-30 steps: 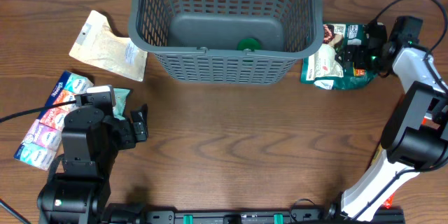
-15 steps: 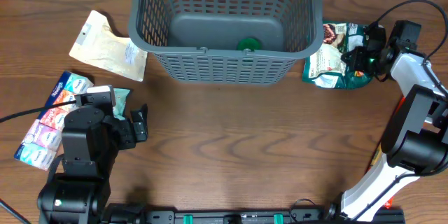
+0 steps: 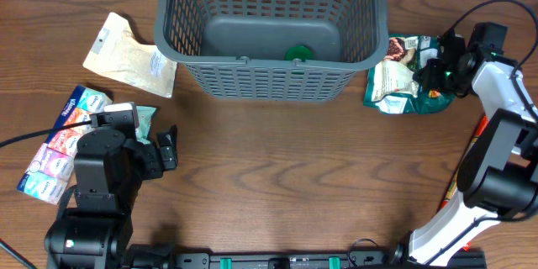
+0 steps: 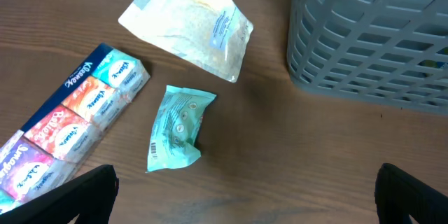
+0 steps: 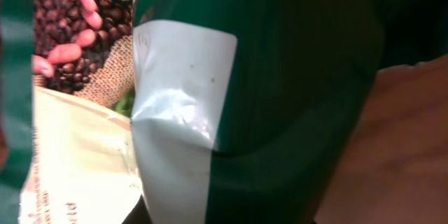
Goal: Pack container
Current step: 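Lift the coffee bag with the right gripper and drop it into basket, then reach the right gripper to the orange pasta packet and grasp it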
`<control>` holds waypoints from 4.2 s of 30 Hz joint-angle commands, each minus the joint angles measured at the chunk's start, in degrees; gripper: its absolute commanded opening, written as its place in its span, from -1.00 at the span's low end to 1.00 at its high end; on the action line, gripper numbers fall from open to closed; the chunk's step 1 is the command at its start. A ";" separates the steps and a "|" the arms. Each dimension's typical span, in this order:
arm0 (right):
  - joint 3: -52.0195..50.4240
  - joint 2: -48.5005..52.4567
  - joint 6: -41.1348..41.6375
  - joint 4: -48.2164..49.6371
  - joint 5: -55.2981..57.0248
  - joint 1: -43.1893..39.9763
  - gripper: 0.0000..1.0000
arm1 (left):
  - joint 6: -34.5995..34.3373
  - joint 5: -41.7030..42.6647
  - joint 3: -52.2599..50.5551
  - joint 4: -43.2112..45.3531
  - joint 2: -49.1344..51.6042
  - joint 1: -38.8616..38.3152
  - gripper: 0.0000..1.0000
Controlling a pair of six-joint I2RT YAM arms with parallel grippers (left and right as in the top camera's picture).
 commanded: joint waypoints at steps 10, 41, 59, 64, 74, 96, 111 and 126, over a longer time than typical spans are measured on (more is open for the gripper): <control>11.82 -22.77 7.96 1.62 15.96 4.48 -0.98 | -0.52 -0.44 1.07 0.04 0.02 0.31 0.97; 17.18 -6.38 -25.31 11.39 3.98 41.51 -0.98 | -0.52 -0.42 1.07 -1.09 0.02 0.31 0.97; 17.38 3.78 -22.49 5.53 4.09 41.22 0.98 | -0.52 -0.42 1.07 -1.11 0.02 0.31 0.97; 19.02 -0.44 -21.20 5.75 4.02 40.65 0.98 | -0.52 -0.42 1.07 -1.11 0.02 0.31 0.97; 34.53 -9.55 0.04 -0.17 9.79 33.48 0.99 | -0.52 -0.42 1.07 -1.11 0.02 0.31 0.97; 54.55 -10.21 28.94 -61.59 17.14 -8.24 0.98 | -0.55 -2.01 1.07 -0.13 0.00 0.31 0.97; 3.82 -29.24 24.35 -46.80 16.63 -26.23 0.97 | -3.76 -6.49 1.07 3.08 0.02 10.95 0.97; -30.38 -28.81 21.44 -6.56 13.44 -27.50 0.99 | -3.74 -6.47 1.07 4.11 0.02 11.98 0.97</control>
